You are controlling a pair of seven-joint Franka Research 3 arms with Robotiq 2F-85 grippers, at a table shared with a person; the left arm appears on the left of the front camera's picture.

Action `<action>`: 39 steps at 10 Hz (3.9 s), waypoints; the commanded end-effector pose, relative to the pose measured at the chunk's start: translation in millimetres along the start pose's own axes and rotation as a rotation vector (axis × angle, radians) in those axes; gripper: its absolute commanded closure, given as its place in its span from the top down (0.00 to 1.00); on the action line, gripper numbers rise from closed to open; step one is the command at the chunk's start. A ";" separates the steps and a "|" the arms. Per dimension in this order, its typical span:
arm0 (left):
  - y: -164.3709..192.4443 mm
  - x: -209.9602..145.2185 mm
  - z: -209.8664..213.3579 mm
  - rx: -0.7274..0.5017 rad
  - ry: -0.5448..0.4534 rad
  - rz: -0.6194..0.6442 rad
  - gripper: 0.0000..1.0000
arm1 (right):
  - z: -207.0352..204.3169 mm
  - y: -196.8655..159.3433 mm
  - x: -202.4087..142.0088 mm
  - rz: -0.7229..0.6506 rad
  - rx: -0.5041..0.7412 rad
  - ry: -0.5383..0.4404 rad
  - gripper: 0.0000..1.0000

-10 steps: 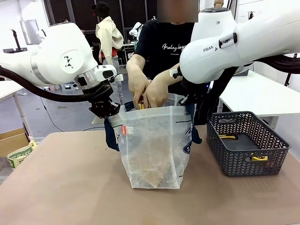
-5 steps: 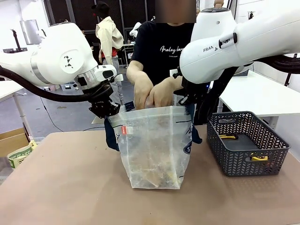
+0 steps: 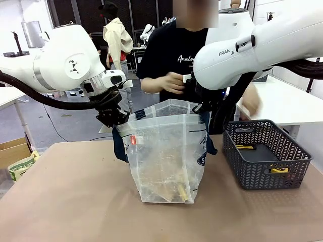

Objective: Transfer purchased items from the store into the shopping bag.
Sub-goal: Move the Reusable shopping bag to the right side of the table.

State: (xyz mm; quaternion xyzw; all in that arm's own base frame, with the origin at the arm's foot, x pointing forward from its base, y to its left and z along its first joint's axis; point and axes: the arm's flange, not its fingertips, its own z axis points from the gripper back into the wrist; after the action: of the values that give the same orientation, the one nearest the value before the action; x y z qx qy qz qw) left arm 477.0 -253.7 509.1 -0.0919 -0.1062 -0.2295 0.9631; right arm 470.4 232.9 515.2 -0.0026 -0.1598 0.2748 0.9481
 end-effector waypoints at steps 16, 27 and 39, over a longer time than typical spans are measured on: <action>1.2 -0.5 0.4 0.001 0.000 0.001 0.00 | -0.7 -2.0 -0.4 -0.003 -0.001 0.002 0.00; 1.2 -0.5 0.4 0.001 0.000 0.001 0.00 | -0.7 -2.0 -0.4 -0.003 -0.001 0.002 0.00; 1.2 -0.5 0.4 0.001 0.000 0.001 0.00 | -0.7 -2.0 -0.4 -0.003 -0.001 0.002 0.00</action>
State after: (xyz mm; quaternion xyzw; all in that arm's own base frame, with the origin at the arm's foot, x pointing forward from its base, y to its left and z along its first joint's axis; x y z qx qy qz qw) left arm 477.0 -253.8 509.1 -0.0919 -0.1062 -0.2295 0.9631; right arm 470.4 232.9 515.1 -0.0026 -0.1598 0.2748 0.9481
